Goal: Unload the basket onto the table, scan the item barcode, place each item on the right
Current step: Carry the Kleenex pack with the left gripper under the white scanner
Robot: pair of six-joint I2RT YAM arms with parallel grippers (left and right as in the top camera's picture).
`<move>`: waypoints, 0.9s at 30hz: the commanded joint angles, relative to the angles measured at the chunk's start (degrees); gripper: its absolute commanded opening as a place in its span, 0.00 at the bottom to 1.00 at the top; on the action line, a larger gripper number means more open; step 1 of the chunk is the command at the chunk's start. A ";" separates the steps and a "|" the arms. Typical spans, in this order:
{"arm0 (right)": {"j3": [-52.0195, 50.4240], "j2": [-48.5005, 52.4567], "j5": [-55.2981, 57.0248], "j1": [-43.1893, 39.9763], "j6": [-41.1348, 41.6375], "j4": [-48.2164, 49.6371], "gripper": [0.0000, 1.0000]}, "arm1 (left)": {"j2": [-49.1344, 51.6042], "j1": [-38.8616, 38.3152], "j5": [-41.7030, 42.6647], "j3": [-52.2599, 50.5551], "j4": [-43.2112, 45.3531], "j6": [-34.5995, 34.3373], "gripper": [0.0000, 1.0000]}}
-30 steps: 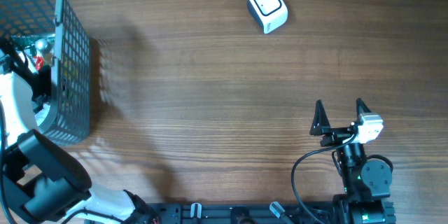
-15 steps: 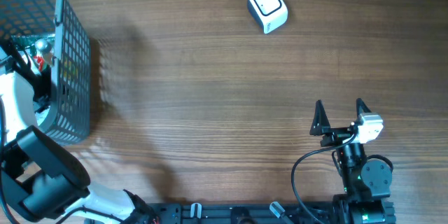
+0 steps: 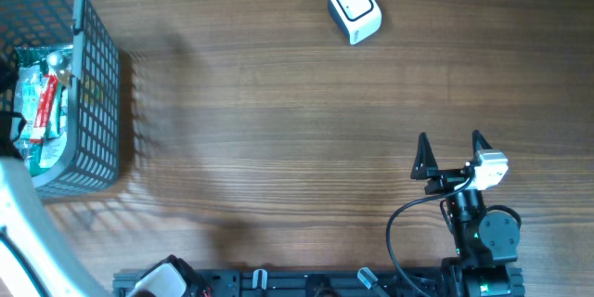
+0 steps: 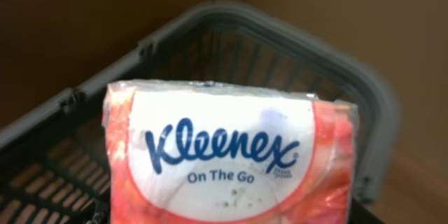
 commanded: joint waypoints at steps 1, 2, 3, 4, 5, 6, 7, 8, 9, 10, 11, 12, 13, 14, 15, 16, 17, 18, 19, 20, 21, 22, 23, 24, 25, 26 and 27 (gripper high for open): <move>-0.04 -0.22 0.26 -0.24 -1.01 0.22 1.00 | -4.52 -3.78 3.17 1.25 1.70 -1.92 0.47; -0.04 -0.22 0.26 -0.24 -1.01 0.22 1.00 | -5.40 -5.88 3.15 1.25 1.68 -1.92 0.47; -0.04 -0.22 0.26 -0.24 -1.01 0.22 1.00 | -6.16 -8.41 3.15 1.25 1.60 -1.92 0.47; -0.04 -0.22 0.26 -0.24 -1.01 0.22 0.99 | -6.71 -10.47 3.15 1.25 1.42 -1.92 0.46; -0.04 -0.22 0.26 -0.24 -0.98 0.22 1.00 | -7.17 -12.50 3.15 1.25 1.22 -1.92 0.46; -0.04 -0.22 0.26 -0.24 -0.98 0.22 1.00 | -7.72 -15.32 3.15 1.25 0.96 -1.92 0.46; -0.04 -0.22 0.26 -0.24 -0.98 0.22 1.00 | -8.00 -17.09 3.15 1.25 0.76 -1.92 0.46; -0.04 -0.22 0.26 -0.24 -0.96 0.22 0.99 | -8.39 -19.69 3.15 1.25 0.33 -1.92 0.45; -0.04 -0.22 0.26 -0.24 -0.98 0.22 1.00 | -8.66 -23.02 3.13 1.25 -0.48 -1.97 0.45; -0.04 -0.22 0.26 -0.24 -1.01 0.22 1.00 | -8.79 -27.34 3.13 1.22 -1.92 -2.62 0.45; -0.04 -0.22 0.26 -0.24 -1.01 0.22 1.00 | -8.74 -30.05 3.13 1.22 -3.06 -2.62 0.45; -0.04 -0.22 0.26 -0.24 -0.96 0.22 1.00 | -8.37 -33.42 3.13 1.22 -4.61 -2.62 0.45; -0.04 -0.22 0.26 -0.24 -0.98 0.22 1.00 | -7.98 -36.20 3.10 1.22 -6.03 -2.91 0.45; -0.04 -0.22 0.26 -0.24 -0.98 0.22 1.00 | -7.43 -38.53 3.10 1.22 -7.54 -3.45 0.45; -0.04 -0.22 0.26 -0.24 -0.98 0.22 1.00 | -6.78 -40.94 3.08 1.22 -8.83 -4.24 0.45; -0.04 -0.22 0.26 -0.24 -0.98 0.22 1.00 | -5.77 -43.54 3.10 1.22 -10.38 -4.72 0.45; -0.04 -0.22 0.26 -0.24 -0.98 0.22 1.00 | -4.74 -45.57 3.08 1.22 -11.52 -5.49 0.45; -0.04 -0.22 0.26 -0.24 -0.98 0.22 1.00 | -3.69 -47.41 3.10 1.22 -12.48 -6.14 0.44; -0.04 -0.22 0.26 -0.24 -0.98 0.22 1.00 | -1.31 -50.93 3.13 1.22 -14.19 -7.17 0.43; -0.04 -0.22 0.26 -0.24 -0.98 0.22 1.00 | -0.07 -52.72 3.10 1.22 -14.97 -7.61 0.43; -0.04 -0.22 0.26 -0.24 -0.96 0.22 1.00 | 1.16 -54.31 3.08 1.22 -15.47 -8.31 0.43; -0.04 -0.22 0.26 -0.24 -1.01 0.22 1.00 | 2.91 -56.30 3.13 1.22 -16.00 -9.33 0.42; -0.04 -0.22 0.26 -0.24 -0.98 0.22 1.00 | 4.33 -57.94 3.13 1.22 -16.24 -10.27 0.42; -0.04 -0.22 0.26 -0.24 -0.98 0.22 1.00 | 6.12 -60.00 3.10 1.22 -16.44 -11.08 0.41; -0.04 -0.22 0.26 -0.24 -1.01 0.22 1.00 | 7.72 -61.59 3.13 1.20 -16.44 -11.89 0.40; -0.04 -0.22 0.26 -0.24 -0.98 0.22 1.00 | 9.68 -63.65 3.08 1.20 -16.41 -12.52 0.41; -0.04 -0.22 0.26 -0.24 -0.98 0.22 1.00 | 11.30 -65.20 2.64 1.20 -16.39 -13.18 0.40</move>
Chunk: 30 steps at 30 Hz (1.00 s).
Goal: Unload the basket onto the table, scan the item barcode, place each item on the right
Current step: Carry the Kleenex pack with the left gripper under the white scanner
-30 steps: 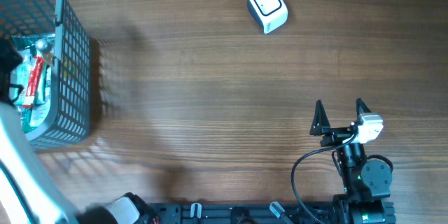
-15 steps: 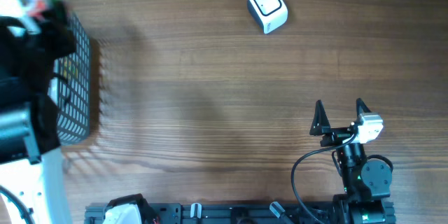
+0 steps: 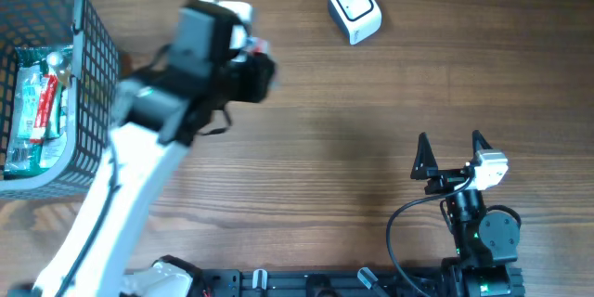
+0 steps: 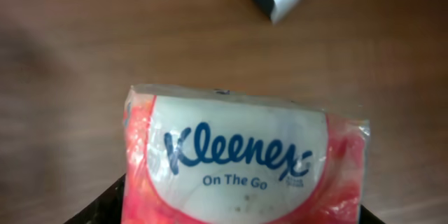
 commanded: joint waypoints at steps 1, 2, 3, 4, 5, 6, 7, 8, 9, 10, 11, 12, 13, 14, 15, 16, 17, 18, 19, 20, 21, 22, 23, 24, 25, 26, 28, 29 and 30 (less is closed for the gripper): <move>-0.07 -0.22 0.26 -0.24 -0.98 0.22 1.00 | 6.51 -7.10 -1.62 1.01 0.59 -4.68 0.41; -0.07 -0.22 0.26 -0.24 -0.98 0.22 1.00 | 8.96 -8.96 -3.43 1.01 0.74 -6.29 0.41; -0.07 -0.22 0.26 -0.24 -1.01 0.22 1.00 | 10.43 -10.01 -4.44 1.01 0.96 -7.69 0.41; -0.07 -0.22 0.26 -0.24 -0.98 0.22 1.00 | 12.35 -11.13 -5.05 1.01 1.29 -9.92 0.41; -0.07 -0.22 0.26 -0.24 -0.96 0.22 1.00 | 14.14 -12.09 -5.05 1.01 1.73 -11.96 0.41; -0.07 -0.22 0.26 -0.24 -0.98 0.22 1.00 | 15.80 -13.00 -5.03 1.01 2.08 -14.03 0.41; -0.07 -0.22 0.26 -0.24 -0.98 0.22 1.00 | 17.57 -14.05 -5.07 1.01 2.51 -15.80 0.41; -0.07 -0.22 0.26 -0.24 -0.98 0.22 1.00 | 18.78 -14.84 -5.05 1.01 2.84 -16.59 0.41; -0.07 -0.22 0.26 -0.24 -0.98 0.22 1.00 | 20.02 -15.76 -5.18 1.01 3.21 -17.31 0.41; -0.07 -0.22 0.26 -0.24 -0.98 0.22 1.00 | 20.92 -16.52 -5.42 1.01 3.65 -17.33 0.41; -0.07 -0.22 0.26 -0.24 -0.98 0.22 1.00 | 22.18 -17.70 -6.25 1.01 4.46 -17.73 0.41; -0.07 -0.22 0.26 -0.24 -0.98 0.22 1.00 | 23.02 -18.69 -7.19 1.01 5.25 -18.21 0.40; -0.07 -0.22 0.26 -0.24 -1.01 0.22 1.00 | 23.69 -19.43 -8.31 1.01 5.73 -19.10 0.40; -0.07 -0.22 0.26 -0.24 -0.98 0.22 1.00 | 24.41 -20.39 -10.36 1.01 6.27 -20.26 0.40; -0.07 -0.22 0.26 -0.24 -0.98 0.22 1.00 | 25.16 -21.44 -12.63 1.01 6.62 -21.73 0.40; -0.07 -0.22 0.26 -0.24 -1.01 0.22 1.00 | 25.79 -22.32 -14.25 1.01 6.97 -23.50 0.40; -0.07 -0.22 0.26 -0.24 -0.98 0.22 1.00 | 26.40 -22.93 -14.56 1.01 7.37 -24.79 0.39; -0.07 -0.22 0.26 -0.24 -0.98 0.22 1.00 | 27.17 -23.63 -14.56 1.01 7.96 -25.94 0.39; -0.07 -0.22 0.26 -0.24 -0.98 0.22 1.00 | 27.67 -24.15 -14.56 1.01 8.22 -26.49 0.39; -0.07 -0.22 0.26 -0.24 -0.98 0.22 1.00 | 28.48 -24.85 -14.58 1.01 8.66 -26.47 0.39; -0.07 -0.22 0.26 -0.24 -1.01 0.22 1.00 | 29.16 -25.27 -14.58 1.01 8.92 -26.47 0.39; -0.07 -0.22 0.26 -0.24 -0.98 0.22 1.00 | 29.62 -25.64 -14.58 1.01 9.09 -26.47 0.40; -0.07 -0.22 0.26 -0.24 -0.98 0.22 1.00 | 30.47 -26.08 -14.58 1.01 9.35 -26.49 0.40; -0.07 -0.22 0.26 -0.24 -0.96 0.22 1.00 | 31.19 -26.29 -14.56 1.01 9.66 -26.49 0.40; -0.07 -0.22 0.26 -0.24 -0.98 0.22 1.00 | 32.04 -26.56 -14.56 1.01 9.90 -26.71 0.40; -0.07 -0.22 0.26 -0.24 -0.98 0.22 1.00 | 32.48 -26.73 -14.53 1.01 10.01 -26.71 0.40; -0.07 -0.22 0.26 -0.24 -0.98 0.22 1.00 | 33.03 -27.08 -14.53 1.01 10.38 -27.30 0.40; -0.07 -0.22 0.26 -0.24 -1.01 0.22 1.00 | 33.09 -27.41 -14.58 1.01 10.62 -27.98 0.40; -0.07 -0.22 0.26 -0.24 -0.98 0.22 1.00 | 33.09 -27.41 -14.60 1.01 10.60 -27.98 0.40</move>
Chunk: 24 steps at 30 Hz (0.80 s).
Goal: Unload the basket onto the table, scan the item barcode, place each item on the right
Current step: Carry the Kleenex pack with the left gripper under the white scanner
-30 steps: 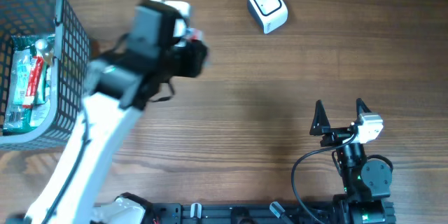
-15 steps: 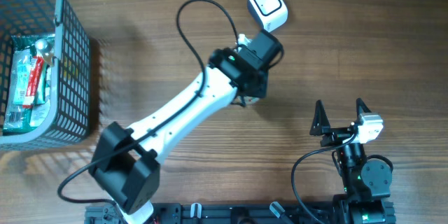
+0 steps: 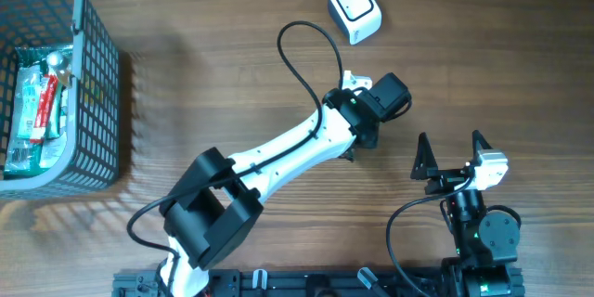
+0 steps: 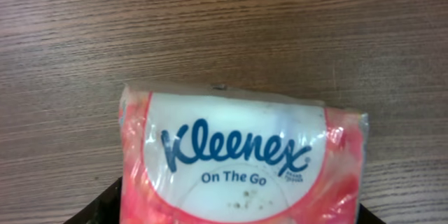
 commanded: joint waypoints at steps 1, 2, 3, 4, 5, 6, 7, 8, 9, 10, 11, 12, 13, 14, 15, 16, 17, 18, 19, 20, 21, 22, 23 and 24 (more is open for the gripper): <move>-0.07 -0.22 0.26 -0.24 -0.98 0.20 1.00 | 0.39 -0.66 -2.01 1.01 0.57 -2.27 0.40; -0.07 -0.22 0.26 -0.24 -0.98 0.20 1.00 | 0.39 -0.66 -2.01 1.01 0.57 -2.27 0.40; -0.07 -0.22 0.26 -0.24 -0.96 0.20 1.00 | 0.39 -0.66 -1.97 0.96 0.72 -2.27 0.40; -0.07 -0.22 0.26 -0.24 -0.98 0.20 1.00 | 0.39 -0.79 -1.57 0.96 0.98 -2.25 0.40; -0.07 -0.22 0.26 -0.24 -0.98 0.20 1.00 | 0.39 -1.03 -1.03 0.96 1.60 -2.27 0.40; -0.07 -0.22 0.26 -0.24 -0.98 0.20 1.00 | 0.39 -1.31 -0.46 0.96 2.45 -2.25 0.40; -0.07 -0.22 0.26 -0.24 -0.98 0.20 1.00 | 0.39 -1.68 -0.39 0.94 3.30 -2.27 0.40; -0.07 -0.22 0.26 -0.24 -0.98 0.20 1.00 | 0.39 -2.01 -0.46 0.94 3.96 -2.25 0.40; -0.07 -0.22 0.26 -0.24 -0.98 0.20 1.00 | 0.39 -2.45 -0.46 0.94 4.66 -2.25 0.39; -0.07 -0.22 0.26 -0.24 -0.98 0.20 1.00 | 0.39 -2.78 -0.46 0.94 4.92 -2.27 0.39; -0.07 -0.22 0.26 -0.24 -0.98 0.20 1.00 | 0.39 -3.26 -0.48 0.92 5.38 -2.27 0.39; -0.07 -0.22 0.26 -0.24 -0.98 0.20 1.00 | 0.39 -3.63 -0.48 0.92 5.75 -2.27 0.39; -0.07 -0.22 0.26 -0.24 -0.98 0.20 1.00 | 0.39 -3.93 -0.48 0.92 6.12 -2.25 0.39; -0.07 -0.22 0.26 -0.24 -0.98 0.20 1.00 | 0.39 -4.26 -0.50 0.92 6.38 -2.25 0.39; -0.07 -0.22 0.26 -0.24 -0.98 0.20 1.00 | 0.39 -4.52 -0.48 0.92 6.54 -2.25 0.38; -0.07 -0.22 0.26 -0.24 -0.98 0.20 1.00 | 0.39 -4.81 -0.50 0.92 6.54 -2.23 0.38; -0.07 -0.22 0.26 -0.24 -0.98 0.20 1.00 | 0.42 -5.01 -0.50 0.92 6.54 -2.25 0.38; -0.07 -0.22 0.26 -0.24 -0.98 0.20 1.00 | 0.50 -5.18 -0.50 0.92 6.56 -2.25 0.38; -0.07 -0.22 0.26 -0.24 -1.01 0.20 1.00 | 0.59 -5.44 -0.50 0.92 6.80 -2.25 0.37; -0.07 -0.22 0.26 -0.24 -0.98 0.20 1.00 | 0.68 -5.60 -0.48 0.92 7.08 -2.25 0.37; -0.07 -0.22 0.26 -0.24 -0.98 0.20 1.00 | 0.74 -5.66 -0.48 0.92 7.28 -2.25 0.37; -0.07 -0.22 0.26 -0.24 -0.98 0.20 1.00 | 0.94 -5.77 -0.50 0.92 7.41 -2.25 0.37; -0.07 -0.22 0.26 -0.24 -0.98 0.20 1.00 | 1.05 -5.90 -0.50 0.92 7.43 -2.25 0.37; -0.07 -0.22 0.26 -0.24 -0.98 0.20 1.00 | 1.29 -6.01 -0.50 0.92 7.39 -2.23 0.37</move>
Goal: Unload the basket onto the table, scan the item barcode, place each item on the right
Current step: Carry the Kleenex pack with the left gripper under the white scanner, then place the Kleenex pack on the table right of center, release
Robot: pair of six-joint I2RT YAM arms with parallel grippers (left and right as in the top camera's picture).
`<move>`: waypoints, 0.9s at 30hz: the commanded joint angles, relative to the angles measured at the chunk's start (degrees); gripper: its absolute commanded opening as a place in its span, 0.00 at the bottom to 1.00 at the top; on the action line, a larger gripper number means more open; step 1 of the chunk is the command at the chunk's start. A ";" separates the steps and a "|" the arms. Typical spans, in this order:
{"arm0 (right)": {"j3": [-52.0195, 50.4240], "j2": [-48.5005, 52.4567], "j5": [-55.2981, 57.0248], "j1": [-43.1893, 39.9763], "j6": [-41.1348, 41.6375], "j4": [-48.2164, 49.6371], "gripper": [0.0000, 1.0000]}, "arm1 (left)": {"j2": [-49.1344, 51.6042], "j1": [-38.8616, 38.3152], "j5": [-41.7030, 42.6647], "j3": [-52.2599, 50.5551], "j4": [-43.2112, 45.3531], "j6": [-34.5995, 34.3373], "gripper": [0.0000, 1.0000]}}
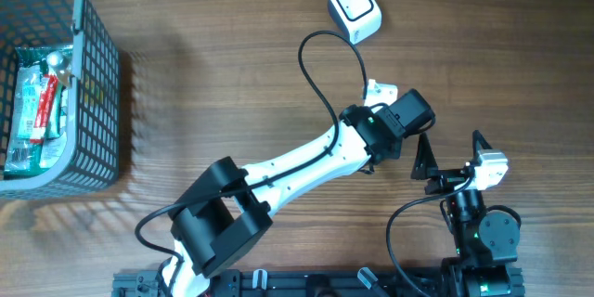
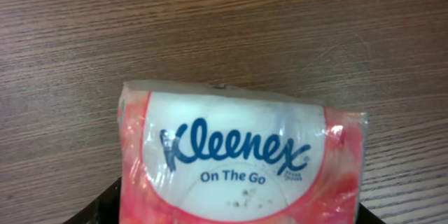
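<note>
A pink and white Kleenex "On The Go" tissue pack fills the left wrist view, label up, held over bare wood. My left gripper is shut on its lower end; only dark finger edges show at the bottom corners. Seen from overhead, the left arm reaches to the right of centre, and a sliver of the pack shows beside the wrist. The white barcode scanner sits at the far edge, beyond the pack. No barcode is visible. My right gripper rests open at the near right, just right of the left wrist.
A grey mesh basket stands at the far left with several packaged items inside. The scanner's cable runs off the far edge. The left arm's black cable loops above the table's middle.
The left wrist has shifted a little to the right and towards the near edge, closer to the right gripper. The tissue pack is still gripped. The right arm has not moved.
My left gripper first held the tissue pack over the basket at the far left. It was then over the table left of the scanner, later near the middle below the scanner, and now stands further right. The right gripper stayed open throughout.
</note>
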 commanded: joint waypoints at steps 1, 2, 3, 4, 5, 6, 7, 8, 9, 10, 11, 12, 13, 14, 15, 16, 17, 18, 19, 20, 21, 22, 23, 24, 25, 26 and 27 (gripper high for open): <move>-0.04 -0.22 0.26 -0.24 -0.98 0.22 1.00 | 1.11 -0.81 -0.57 0.92 0.39 -0.96 0.37; -0.04 -0.22 0.26 -0.24 -0.98 0.22 1.00 | 1.46 -0.87 -0.57 0.92 0.39 -0.96 0.37; -0.04 -0.22 0.26 -0.24 -0.98 0.22 1.00 | 1.64 -0.92 -0.55 0.92 0.39 -0.96 0.37; -0.04 -0.22 0.26 -0.24 -0.98 0.22 1.00 | 1.97 -0.92 -0.55 0.92 0.39 -0.96 0.37; -0.04 -0.22 0.26 -0.24 -1.01 0.22 1.00 | 2.12 -0.90 -0.55 0.92 0.39 -0.96 0.38; -0.04 -0.22 0.26 -0.24 -0.98 0.22 0.99 | 2.25 -0.90 -0.52 0.92 0.39 -0.96 0.39; -0.04 -0.22 0.26 -0.24 -0.98 0.22 1.00 | 2.32 -0.92 -0.52 0.92 0.37 -0.96 0.41; -0.04 -0.22 0.26 -0.24 -0.98 0.22 1.00 | 2.34 -0.92 -0.50 0.92 0.37 -0.96 0.45; -0.04 -0.22 0.26 -0.24 -0.98 0.22 1.00 | 2.34 -0.90 -0.50 0.92 0.37 -0.96 0.47; -0.04 -0.22 0.26 -0.24 -0.98 0.22 1.00 | 2.34 -0.92 -0.50 0.92 0.37 -0.96 0.51; -0.04 -0.22 0.26 -0.24 -0.98 0.22 1.00 | 2.34 -0.92 -0.22 0.92 0.37 -0.96 0.55; -0.04 -0.22 0.26 -0.24 -0.98 0.22 1.00 | 2.34 -0.90 0.48 0.92 0.37 -0.96 0.67; -0.04 -0.22 0.26 -0.24 -0.98 0.22 1.00 | 2.34 -0.90 1.29 0.92 0.39 -0.96 0.75; -0.04 -0.22 0.26 -0.24 -1.01 0.22 1.00 | 2.32 -0.90 1.62 0.92 0.39 -0.94 0.81; -0.04 -0.22 0.26 -0.24 -0.98 0.22 1.00 | 2.32 -0.90 1.60 0.92 0.39 -0.94 0.86; -0.04 -0.22 0.26 -0.24 -0.98 0.22 1.00 | 2.32 -0.90 1.60 0.92 0.39 -0.70 0.91; -0.04 -0.22 0.26 -0.24 -1.01 0.22 1.00 | 2.29 -0.90 1.60 0.92 0.39 -0.70 0.94; -0.04 -0.22 0.26 -0.24 -1.01 0.22 1.00 | 2.29 -0.90 1.60 0.92 0.39 -0.68 0.98; -0.04 -0.22 0.26 -0.24 -1.01 0.22 1.00 | 2.16 -0.90 1.60 0.94 0.37 -0.52 1.00; -0.04 -0.22 0.26 -0.24 -0.98 0.22 1.00 | 2.01 -0.83 1.57 0.98 0.39 -0.50 1.00; -0.04 -0.22 0.26 -0.24 -0.98 0.22 1.00 | 1.66 -0.72 1.55 1.16 0.42 0.00 1.00; -0.04 -0.22 0.26 -0.24 -0.98 0.22 1.00 | 0.94 -0.37 1.31 1.77 0.37 1.31 1.00; -0.04 -0.22 0.26 -0.24 -0.98 0.22 1.00 | 0.15 0.07 1.11 2.54 0.15 2.60 1.00; -0.04 -0.22 0.26 -0.24 -0.98 0.22 1.00 | -0.72 0.57 0.94 3.34 -0.20 3.52 1.00; -0.04 -0.22 0.26 -0.24 -0.98 0.22 1.00 | -1.77 1.25 0.68 4.59 -0.98 4.17 1.00; -0.04 -0.22 0.26 -0.24 -1.01 0.22 1.00 | -2.93 2.05 0.00 6.14 -2.21 4.28 1.00; -0.04 -0.22 0.26 -0.24 -0.98 0.22 1.00 | -4.46 3.21 -0.42 8.26 -3.78 5.70 1.00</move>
